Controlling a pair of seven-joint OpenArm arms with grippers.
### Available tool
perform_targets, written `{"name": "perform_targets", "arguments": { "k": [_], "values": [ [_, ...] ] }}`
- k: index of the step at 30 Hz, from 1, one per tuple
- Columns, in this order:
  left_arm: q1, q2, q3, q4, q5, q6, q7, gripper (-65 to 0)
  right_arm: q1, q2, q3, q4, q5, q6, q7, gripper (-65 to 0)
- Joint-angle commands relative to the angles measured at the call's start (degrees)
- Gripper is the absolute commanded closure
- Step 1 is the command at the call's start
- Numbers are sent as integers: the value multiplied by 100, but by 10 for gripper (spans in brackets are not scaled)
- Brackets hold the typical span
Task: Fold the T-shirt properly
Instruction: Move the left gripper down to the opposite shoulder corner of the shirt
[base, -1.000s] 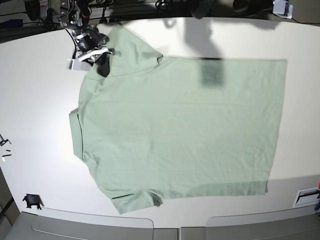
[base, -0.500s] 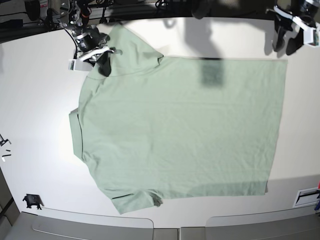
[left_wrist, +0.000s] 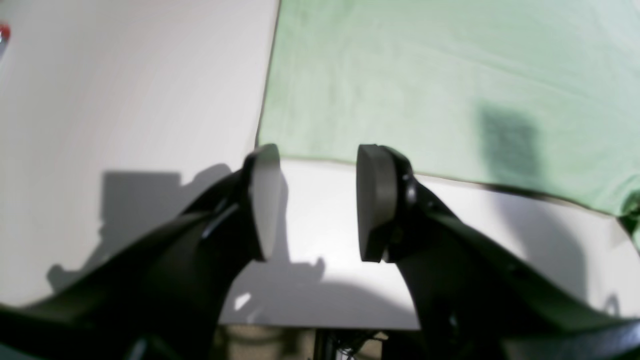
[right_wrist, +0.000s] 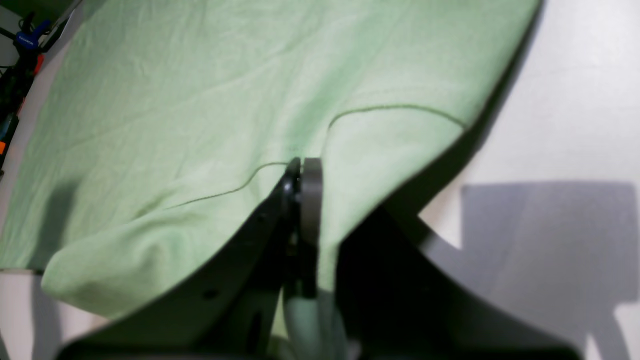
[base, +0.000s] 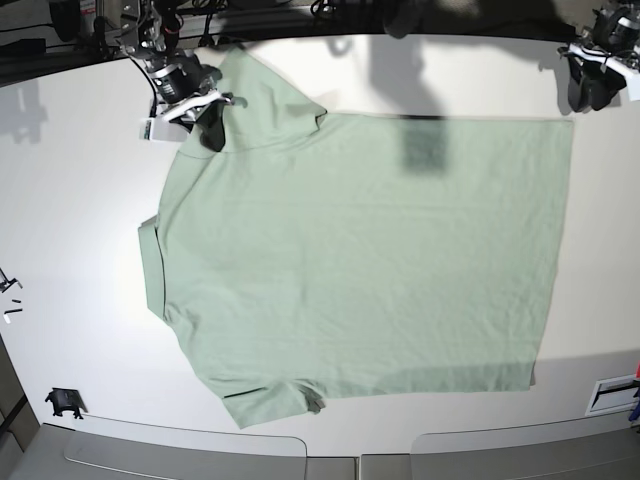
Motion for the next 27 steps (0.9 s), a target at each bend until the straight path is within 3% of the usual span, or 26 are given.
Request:
{"name": "perform_targets", "arguments": {
  "k": [1, 9, 12, 27],
  "values": [
    [48, -55, -39, 59, -136, -22, -177, -233, -15, -11, 7, 46, -26, 13, -85, 0],
    [334, -55, -39, 52, -133, -22, -472, -233, -15, -271, 7, 46, -26, 17, -160, 0],
    [540, -57, -39, 52, -96, -22, -713, -233, -15, -267, 7, 46, -26, 17, -157, 0],
    [584, -57, -39, 59, -42, -22, -754, -233, -17, -269, 7, 46, -26, 17, -153, 0]
  ]
}}
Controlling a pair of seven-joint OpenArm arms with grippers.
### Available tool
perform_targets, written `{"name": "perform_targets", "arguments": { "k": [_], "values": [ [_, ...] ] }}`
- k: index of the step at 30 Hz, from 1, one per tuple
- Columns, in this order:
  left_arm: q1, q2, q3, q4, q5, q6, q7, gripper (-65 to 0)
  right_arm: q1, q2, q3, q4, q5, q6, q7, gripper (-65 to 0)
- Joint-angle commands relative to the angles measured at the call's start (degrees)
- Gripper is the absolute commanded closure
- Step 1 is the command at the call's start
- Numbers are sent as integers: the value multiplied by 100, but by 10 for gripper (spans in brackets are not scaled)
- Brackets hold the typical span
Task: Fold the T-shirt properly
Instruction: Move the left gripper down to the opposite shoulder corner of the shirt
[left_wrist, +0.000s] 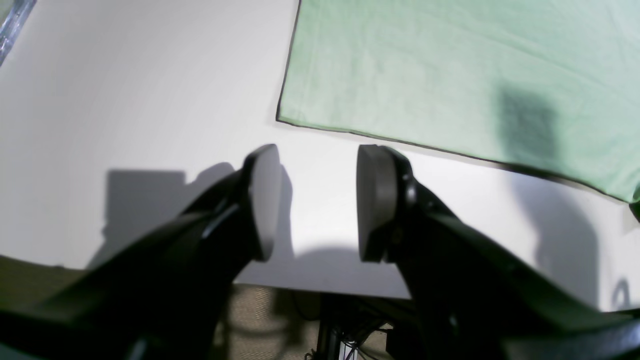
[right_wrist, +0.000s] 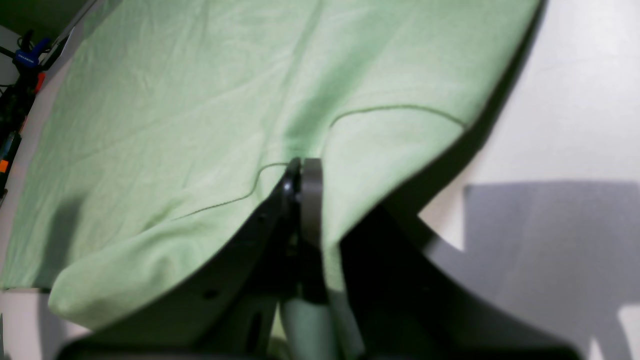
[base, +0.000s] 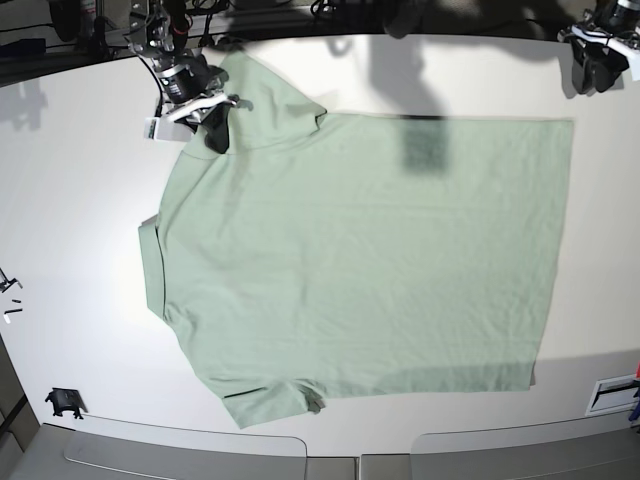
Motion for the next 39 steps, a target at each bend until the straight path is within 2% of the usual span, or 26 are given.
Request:
{"name": "perform_targets", "arguments": {
  "k": [1, 16, 22, 27, 33, 37, 39],
  "values": [
    [35, -55, -39, 76, -87, -20, -188, -233, -22, 15, 2, 28, 20, 17, -142, 0],
    [-232, -70, -37, 74, 20, -17, -258, -233, -22, 13, 2, 28, 17, 20, -149, 0],
    [-402, -245, -33, 74, 20, -20, -240, -233, -22, 13, 2, 28, 17, 22, -142, 0],
    [-623, -258, -33, 37, 20, -13, -240, -233, -20, 11, 2, 28, 17, 20, -116, 0],
    [-1003, -306, -31, -496, 15, 350, -240, -235, -20, 13, 2, 28, 20, 22, -118, 0],
    [-1353, -603, -28, -1386, -13, 470, -236, -336, -20, 13, 2, 28, 17, 31, -118, 0],
    [-1547, -796, -28, -1869, -181, 472, -151, -353, -20, 13, 2, 28, 17, 76, -118, 0]
  ]
}}
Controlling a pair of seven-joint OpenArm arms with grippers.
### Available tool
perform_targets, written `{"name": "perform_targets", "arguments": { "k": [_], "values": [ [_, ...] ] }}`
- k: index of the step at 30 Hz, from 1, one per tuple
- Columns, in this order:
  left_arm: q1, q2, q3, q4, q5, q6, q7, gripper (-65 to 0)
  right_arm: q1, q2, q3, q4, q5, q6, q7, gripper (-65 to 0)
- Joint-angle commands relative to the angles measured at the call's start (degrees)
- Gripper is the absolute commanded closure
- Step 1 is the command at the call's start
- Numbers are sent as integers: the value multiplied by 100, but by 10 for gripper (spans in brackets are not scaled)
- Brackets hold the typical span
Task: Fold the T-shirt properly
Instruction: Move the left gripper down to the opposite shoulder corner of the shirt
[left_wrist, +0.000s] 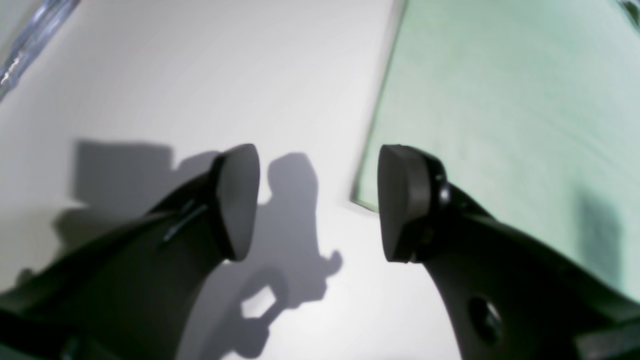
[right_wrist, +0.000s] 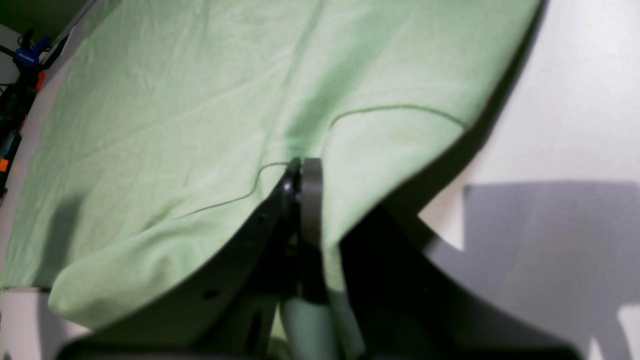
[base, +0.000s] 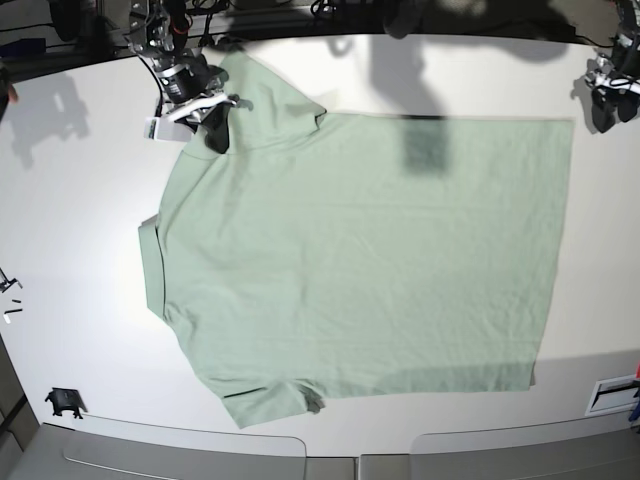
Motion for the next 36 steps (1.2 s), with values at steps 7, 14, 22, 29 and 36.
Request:
{"name": "perform_targets", "arguments": {
  "k": [7, 14, 22, 29, 36],
  "values": [
    [-787, -538, -33, -1432, -1145, -74, 675, -353, -22, 13, 0, 28, 26, 149, -122, 0],
    [-1329, -566, 111, -2570, -2232, -387, 1725, -353, -22, 13, 0, 28, 26, 151, -122, 0],
    [-1314, -564, 1054, -2621, -2105, -398, 2503, -353, -22, 13, 0, 28, 26, 151, -125, 0],
    [-1314, -570, 1198, -2621, -1615, -400, 2798, -352, -22, 13, 0, 28, 26, 151, -125, 0],
    [-1283, -684, 1198, -2616, -1408, -398, 3071, -341, -22, 13, 0, 28, 26, 151, -131, 0]
  ]
}}
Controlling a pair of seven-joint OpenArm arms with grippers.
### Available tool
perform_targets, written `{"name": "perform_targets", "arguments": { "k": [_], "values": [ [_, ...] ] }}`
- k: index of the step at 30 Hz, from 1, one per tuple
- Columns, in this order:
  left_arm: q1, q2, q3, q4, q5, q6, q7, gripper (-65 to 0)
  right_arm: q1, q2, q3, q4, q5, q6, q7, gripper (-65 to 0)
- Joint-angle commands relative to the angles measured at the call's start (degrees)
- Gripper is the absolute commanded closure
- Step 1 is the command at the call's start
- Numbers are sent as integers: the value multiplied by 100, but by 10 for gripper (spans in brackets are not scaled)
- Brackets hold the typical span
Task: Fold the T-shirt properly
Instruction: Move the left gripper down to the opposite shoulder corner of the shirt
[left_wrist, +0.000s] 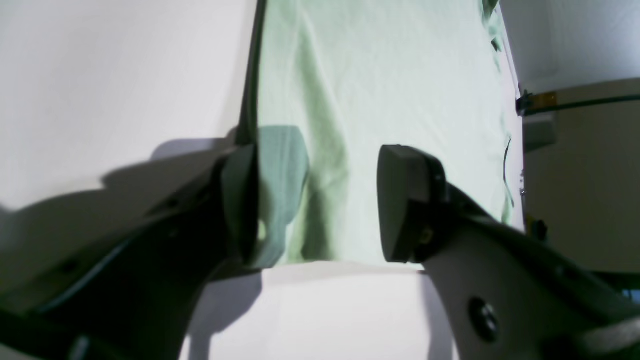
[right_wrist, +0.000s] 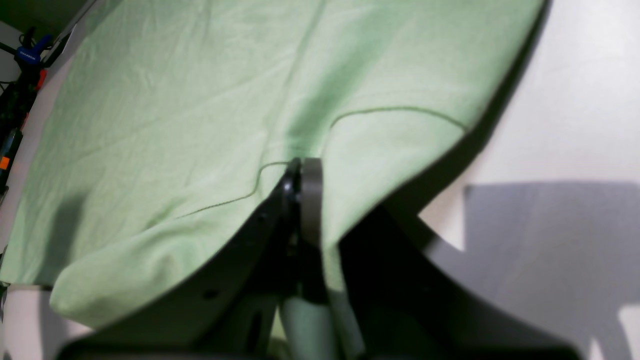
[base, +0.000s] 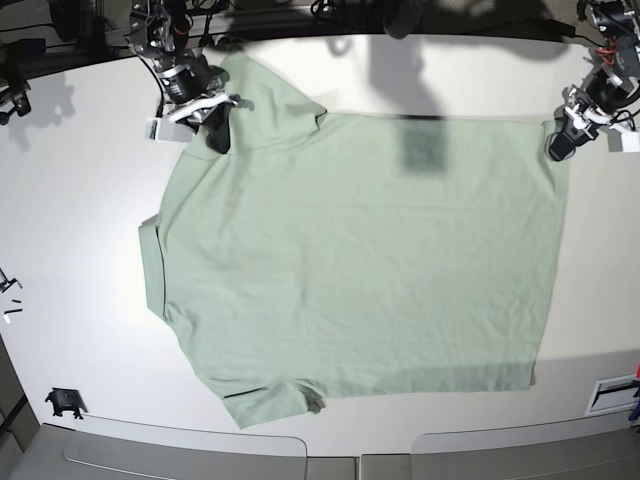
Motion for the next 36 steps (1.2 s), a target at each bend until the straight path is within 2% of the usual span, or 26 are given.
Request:
{"name": "perform_targets", "arguments": {
  "k": [1, 3, 7, 13, 25, 32, 36],
  "values": [
    [131, -92, 63, -39, 798, 258, 577, -329, -33, 15, 2, 28, 37, 24, -120, 0],
    [131, -229, 63, -42, 1036, 260, 638, -306, -31, 15, 2, 28, 37, 24, -133, 0],
    [173, -446, 63, -42, 1429, 264, 767, -305, -31, 15, 2, 28, 37, 24, -133, 0],
    [404, -551, 63, -42, 793, 216, 898, -305, -31, 15, 2, 31, 37, 24, -133, 0],
    [448, -461, 72, -42, 382, 168, 901, -305, -31, 15, 2, 31, 37, 26, -133, 0],
    [446, -393, 72, -42, -127, -72, 1062, -305, -31, 15, 2, 31, 37, 31, -136, 0],
    [422, -396, 72, -42, -297, -74, 1038, -304, -31, 15, 2, 31, 37, 31, -133, 0]
  ]
}}
